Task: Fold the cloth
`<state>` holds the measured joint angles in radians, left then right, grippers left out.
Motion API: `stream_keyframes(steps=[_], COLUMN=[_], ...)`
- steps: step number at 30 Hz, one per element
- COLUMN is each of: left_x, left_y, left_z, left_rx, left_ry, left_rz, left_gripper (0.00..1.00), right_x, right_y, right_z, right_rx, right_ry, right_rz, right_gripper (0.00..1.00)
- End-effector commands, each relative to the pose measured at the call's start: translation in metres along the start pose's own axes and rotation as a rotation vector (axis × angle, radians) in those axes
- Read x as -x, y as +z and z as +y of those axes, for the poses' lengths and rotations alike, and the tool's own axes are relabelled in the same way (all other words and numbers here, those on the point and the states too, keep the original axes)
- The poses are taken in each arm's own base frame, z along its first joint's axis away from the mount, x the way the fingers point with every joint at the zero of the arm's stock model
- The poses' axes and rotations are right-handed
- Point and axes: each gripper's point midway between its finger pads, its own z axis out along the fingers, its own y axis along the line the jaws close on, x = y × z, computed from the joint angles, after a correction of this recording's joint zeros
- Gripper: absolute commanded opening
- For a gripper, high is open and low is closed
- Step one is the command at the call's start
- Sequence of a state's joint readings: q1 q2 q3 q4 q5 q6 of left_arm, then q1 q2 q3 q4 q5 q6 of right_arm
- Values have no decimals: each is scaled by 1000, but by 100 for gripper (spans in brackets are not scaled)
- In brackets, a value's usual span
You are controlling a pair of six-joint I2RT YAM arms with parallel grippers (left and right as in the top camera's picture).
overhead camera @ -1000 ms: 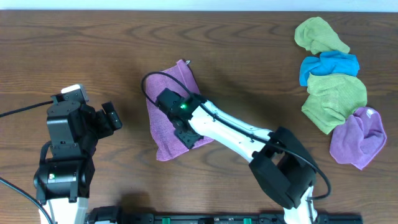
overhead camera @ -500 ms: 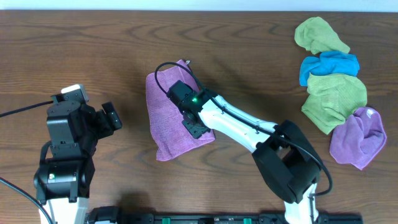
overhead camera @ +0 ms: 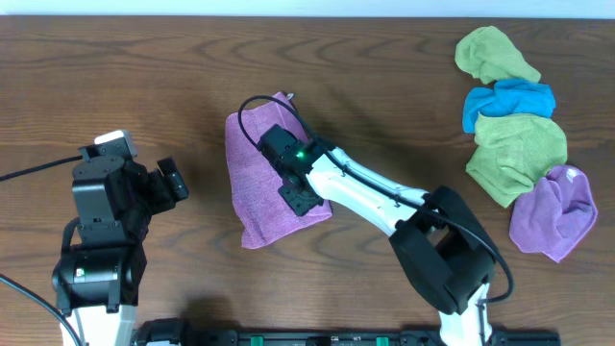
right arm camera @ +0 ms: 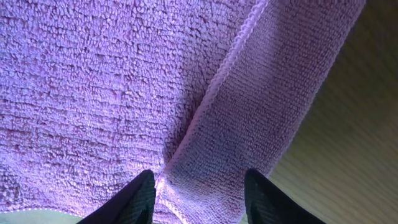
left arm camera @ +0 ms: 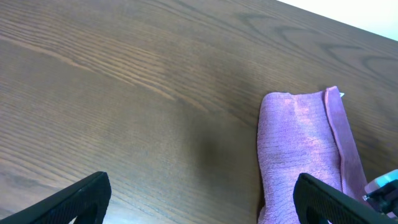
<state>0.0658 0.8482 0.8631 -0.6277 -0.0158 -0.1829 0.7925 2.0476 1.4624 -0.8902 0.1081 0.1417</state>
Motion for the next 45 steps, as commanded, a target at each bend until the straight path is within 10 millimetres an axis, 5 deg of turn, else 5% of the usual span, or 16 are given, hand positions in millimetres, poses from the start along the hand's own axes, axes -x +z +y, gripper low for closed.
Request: stream_keyframes(steps=[1, 9, 18, 20, 21, 22, 23, 27, 33, 37, 42, 45], left_x=[11, 11, 11, 11, 11, 11, 11, 11, 11, 11, 11, 11], left_y=[-6, -6, -6, -6, -6, -6, -6, -6, -6, -6, -6, -6], left_z=[3, 3, 3, 3, 3, 3, 3, 3, 3, 3, 3, 3], left_rx=[16, 16, 19, 19, 19, 19, 19, 19, 19, 19, 19, 19], left_ry=[1, 1, 1, 1, 1, 3, 5, 5, 5, 5, 14, 16], left_rz=[-32, -32, -32, -33, -32, -33, -32, -32, -32, -33, -32, -32], left_gripper=[95, 95, 95, 95, 95, 95, 95, 95, 95, 95, 95, 95], right_x=[-5, -7, -6, -6, -6, -6, -8, -18, -15, -14, -14, -11], right_y=[8, 21, 22, 22, 22, 22, 22, 21, 21, 22, 24, 20], right_z=[-2, -1, -10, -10, -10, -10, -10, -3, -2, -2, -6, -19], right_rx=[0, -3, -39, -41, -41, -41, -40, 0, 3, 4, -20, -92], right_ry=[15, 1, 9, 9, 9, 8, 7, -5, -4, -3, -4, -4], right_rz=[22, 45, 39, 39, 39, 43, 50, 90, 81, 76, 76, 60], right_gripper=[46, 41, 2, 2, 12, 47, 56, 59, 38, 34, 1, 1])
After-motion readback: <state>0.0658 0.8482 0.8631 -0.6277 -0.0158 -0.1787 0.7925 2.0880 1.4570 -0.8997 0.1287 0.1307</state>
